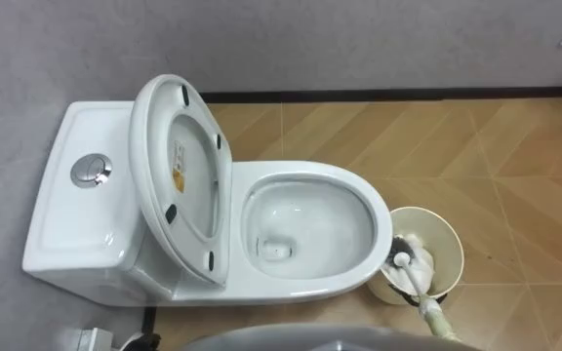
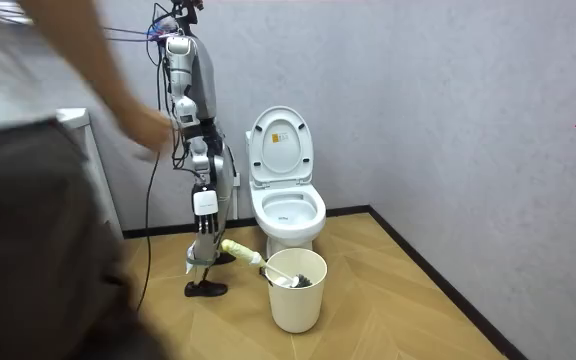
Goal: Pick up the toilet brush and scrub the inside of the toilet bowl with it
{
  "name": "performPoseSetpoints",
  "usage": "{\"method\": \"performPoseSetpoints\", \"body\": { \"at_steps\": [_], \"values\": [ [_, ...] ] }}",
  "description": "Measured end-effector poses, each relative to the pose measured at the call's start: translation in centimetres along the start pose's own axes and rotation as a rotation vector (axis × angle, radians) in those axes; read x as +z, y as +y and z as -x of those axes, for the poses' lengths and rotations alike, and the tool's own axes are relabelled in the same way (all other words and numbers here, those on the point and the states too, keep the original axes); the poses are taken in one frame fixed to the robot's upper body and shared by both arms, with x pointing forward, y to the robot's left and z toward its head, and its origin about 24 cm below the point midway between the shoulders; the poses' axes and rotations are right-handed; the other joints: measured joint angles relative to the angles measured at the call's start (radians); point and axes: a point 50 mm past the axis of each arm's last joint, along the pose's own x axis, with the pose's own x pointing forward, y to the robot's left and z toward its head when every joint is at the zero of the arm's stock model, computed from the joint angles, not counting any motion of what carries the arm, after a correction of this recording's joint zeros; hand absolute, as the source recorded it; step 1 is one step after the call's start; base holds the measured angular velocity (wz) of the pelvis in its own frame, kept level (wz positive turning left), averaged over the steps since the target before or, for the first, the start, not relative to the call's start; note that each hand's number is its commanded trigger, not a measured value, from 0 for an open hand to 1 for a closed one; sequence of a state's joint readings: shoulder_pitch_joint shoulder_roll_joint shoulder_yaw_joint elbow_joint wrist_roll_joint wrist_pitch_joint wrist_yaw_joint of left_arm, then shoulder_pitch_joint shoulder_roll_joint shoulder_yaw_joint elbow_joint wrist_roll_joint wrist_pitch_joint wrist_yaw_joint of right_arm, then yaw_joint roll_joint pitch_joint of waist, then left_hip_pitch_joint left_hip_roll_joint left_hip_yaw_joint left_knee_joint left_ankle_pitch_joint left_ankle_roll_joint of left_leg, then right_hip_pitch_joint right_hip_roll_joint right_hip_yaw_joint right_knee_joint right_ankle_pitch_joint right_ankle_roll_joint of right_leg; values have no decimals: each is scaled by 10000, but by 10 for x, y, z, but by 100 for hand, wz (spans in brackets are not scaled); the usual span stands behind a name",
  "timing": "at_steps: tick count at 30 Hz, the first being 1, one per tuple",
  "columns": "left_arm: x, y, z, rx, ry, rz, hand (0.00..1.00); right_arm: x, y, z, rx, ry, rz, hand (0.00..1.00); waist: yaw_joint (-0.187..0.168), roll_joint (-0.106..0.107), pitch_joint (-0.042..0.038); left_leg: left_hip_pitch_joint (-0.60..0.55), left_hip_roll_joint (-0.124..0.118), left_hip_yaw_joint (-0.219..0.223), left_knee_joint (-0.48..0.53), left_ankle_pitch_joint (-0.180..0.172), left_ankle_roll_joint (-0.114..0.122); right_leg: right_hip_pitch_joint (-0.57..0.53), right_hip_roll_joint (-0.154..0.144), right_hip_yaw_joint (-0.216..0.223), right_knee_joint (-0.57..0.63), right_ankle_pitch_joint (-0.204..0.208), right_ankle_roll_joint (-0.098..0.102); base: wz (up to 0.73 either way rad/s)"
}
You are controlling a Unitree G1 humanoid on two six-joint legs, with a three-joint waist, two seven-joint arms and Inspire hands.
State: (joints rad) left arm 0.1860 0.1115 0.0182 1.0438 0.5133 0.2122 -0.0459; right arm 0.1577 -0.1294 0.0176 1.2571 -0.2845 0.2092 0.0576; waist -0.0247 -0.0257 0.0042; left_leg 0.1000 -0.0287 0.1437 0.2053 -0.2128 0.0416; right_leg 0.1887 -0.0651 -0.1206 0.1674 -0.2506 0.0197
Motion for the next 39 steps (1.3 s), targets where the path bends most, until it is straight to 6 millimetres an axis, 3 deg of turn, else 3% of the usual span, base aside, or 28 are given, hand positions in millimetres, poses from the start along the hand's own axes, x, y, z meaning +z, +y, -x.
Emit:
{"method": "performPoseSetpoints", "body": {
  "at_steps": [11, 18, 23, 28, 31, 35, 39],
  "values": [
    [-4, -3, 0, -38, 155, -1, 0, -5, 1, 0, 5, 238, -101, 0, 5, 8, 1, 36, 8, 52, -6, 0, 0, 8, 4, 55, 28, 0, -1, -1],
    [-9, -7, 0, -181, 433, 152, 0, -9, 2, -1, 39, 324, -1277, 0, -58, 17, -3, 121, 7, 84, -44, -2, 2, 62, 1, 86, 29, -1, 0, -1],
    [-13, -5, 0, -61, 576, 418, 0, -19, 1, -1, -269, 754, -3881, 0, -174, 15, -4, 143, -2, 78, -74, -2, 2, 69, 6, 152, 22, -2, -1, 0],
    [-31, -2, 2, 348, 1057, 1305, 0, -34, -2, 0, -698, 1287, -9186, 0, -807, -52, -9, 148, -11, 16, -66, -3, 0, 153, 7, 72, -5, -16, 1, 4],
    [-36, 5, 2, 732, 1183, 1778, 0, -40, -3, 1, -938, 1644, -11936, 0, -936, -135, -17, 137, -5, 26, -64, -8, -9, 94, 12, 86, 20, -59, -7, -1],
    [-38, 15, 3, 1226, 1152, 2173, 0, -36, -17, 1, -1536, 1689, -13509, 0, -1026, -249, -33, 103, -13, 85, -40, -8, -9, 37, 12, 119, 43, -55, -9, -4],
    [-38, 25, 3, 1705, 1090, 2226, 0, -18, -49, 5, -2436, 922, -14264, 0, -1067, -335, -34, 70, -42, 109, -64, -13, -4, -26, 14, 155, 35, -49, -4, -2]
  ]
}}
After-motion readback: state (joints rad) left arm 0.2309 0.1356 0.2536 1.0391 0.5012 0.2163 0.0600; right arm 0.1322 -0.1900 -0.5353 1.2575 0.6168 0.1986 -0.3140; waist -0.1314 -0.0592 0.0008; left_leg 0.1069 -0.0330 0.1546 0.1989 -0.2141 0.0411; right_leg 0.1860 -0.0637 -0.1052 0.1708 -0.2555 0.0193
